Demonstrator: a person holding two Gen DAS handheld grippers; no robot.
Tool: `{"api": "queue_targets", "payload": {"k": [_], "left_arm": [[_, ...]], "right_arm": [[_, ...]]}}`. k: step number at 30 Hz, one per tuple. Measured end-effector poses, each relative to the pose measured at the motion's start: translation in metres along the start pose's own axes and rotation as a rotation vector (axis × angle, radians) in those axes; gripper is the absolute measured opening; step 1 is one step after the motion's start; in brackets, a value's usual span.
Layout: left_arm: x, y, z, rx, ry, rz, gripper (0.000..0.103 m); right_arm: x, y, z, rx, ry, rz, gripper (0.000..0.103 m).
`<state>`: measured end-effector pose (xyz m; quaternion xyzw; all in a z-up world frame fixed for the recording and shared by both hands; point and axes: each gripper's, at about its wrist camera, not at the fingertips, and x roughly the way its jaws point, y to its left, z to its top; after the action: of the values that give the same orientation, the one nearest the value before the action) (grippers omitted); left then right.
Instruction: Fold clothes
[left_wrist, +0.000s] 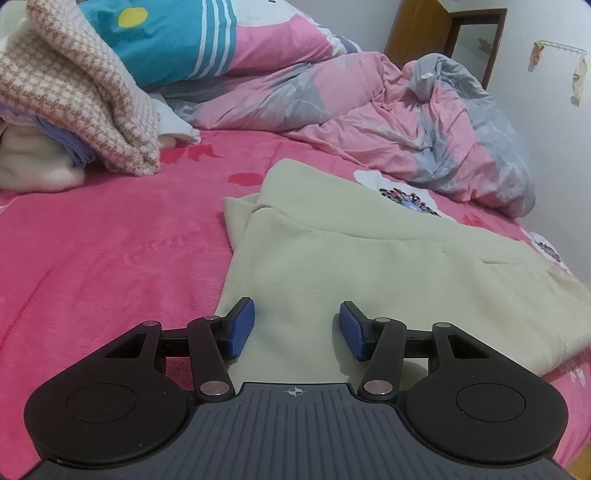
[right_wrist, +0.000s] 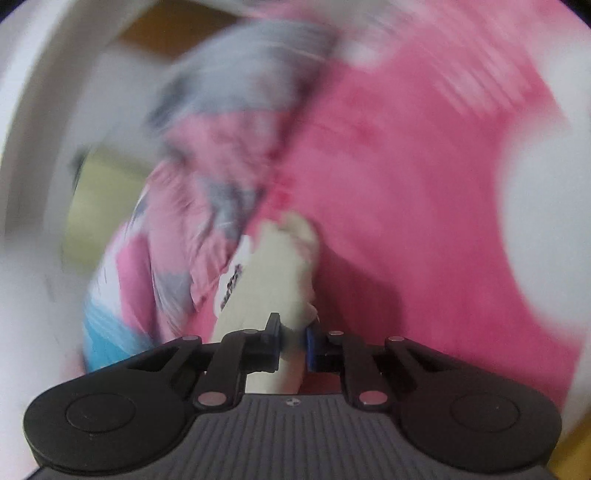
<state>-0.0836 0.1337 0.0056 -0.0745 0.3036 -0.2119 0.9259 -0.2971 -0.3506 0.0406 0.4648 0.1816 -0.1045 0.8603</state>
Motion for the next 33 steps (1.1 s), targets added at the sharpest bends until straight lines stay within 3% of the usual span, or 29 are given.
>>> {"api": "queue_targets", "payload": {"k": [2, 3, 4, 5, 7, 8, 10, 12, 14, 17, 19, 21, 25, 33], "left_arm": [[0.000, 0.001, 0.000, -0.001, -0.001, -0.009, 0.052], [0.000, 0.002, 0.000, -0.001, -0.002, -0.013, 0.052], [-0.001, 0.002, -0.001, -0.001, -0.003, -0.016, 0.052], [-0.001, 0.002, -0.001, 0.000, -0.003, -0.018, 0.052], [-0.001, 0.003, -0.001, -0.003, -0.002, -0.024, 0.052], [-0.001, 0.004, -0.001, -0.005, -0.001, -0.026, 0.052], [0.000, 0.005, 0.000, -0.011, -0.001, -0.029, 0.052], [0.000, 0.005, 0.000, -0.017, 0.001, -0.030, 0.052], [-0.003, 0.006, 0.002, -0.038, 0.002, -0.028, 0.052], [-0.014, 0.008, 0.004, -0.097, -0.004, -0.018, 0.052], [-0.028, 0.011, 0.003, -0.144, -0.025, -0.018, 0.052], [-0.044, 0.017, -0.001, -0.195, -0.048, -0.018, 0.053], [-0.067, 0.041, -0.014, -0.376, -0.043, -0.016, 0.053], [-0.050, 0.061, -0.037, -0.655, 0.039, -0.135, 0.053]], "right_arm": [[0.005, -0.003, 0.000, -0.099, 0.017, -0.017, 0.014], [0.012, -0.017, -0.001, -0.069, 0.050, -0.039, 0.015], [0.020, -0.036, -0.001, -0.010, 0.093, -0.066, 0.015], [0.022, -0.058, -0.002, 0.096, 0.102, -0.030, 0.013], [0.006, -0.075, 0.001, 0.248, 0.048, 0.027, 0.015], [-0.005, -0.073, 0.004, 0.246, 0.000, 0.001, 0.017], [-0.027, -0.062, 0.011, 0.191, -0.091, -0.071, 0.017], [-0.042, -0.048, 0.014, 0.139, -0.136, -0.040, 0.017], [-0.041, -0.019, 0.009, 0.008, -0.128, 0.015, 0.017], [-0.011, 0.033, -0.012, -0.268, -0.038, 0.074, 0.018], [0.021, 0.041, -0.030, -0.345, 0.030, 0.063, 0.019], [0.053, 0.045, -0.048, -0.405, 0.099, 0.044, 0.026], [0.066, 0.034, -0.078, -0.440, 0.044, 0.053, 0.030], [0.058, 0.017, -0.072, -0.314, 0.048, 0.105, 0.030]]}}
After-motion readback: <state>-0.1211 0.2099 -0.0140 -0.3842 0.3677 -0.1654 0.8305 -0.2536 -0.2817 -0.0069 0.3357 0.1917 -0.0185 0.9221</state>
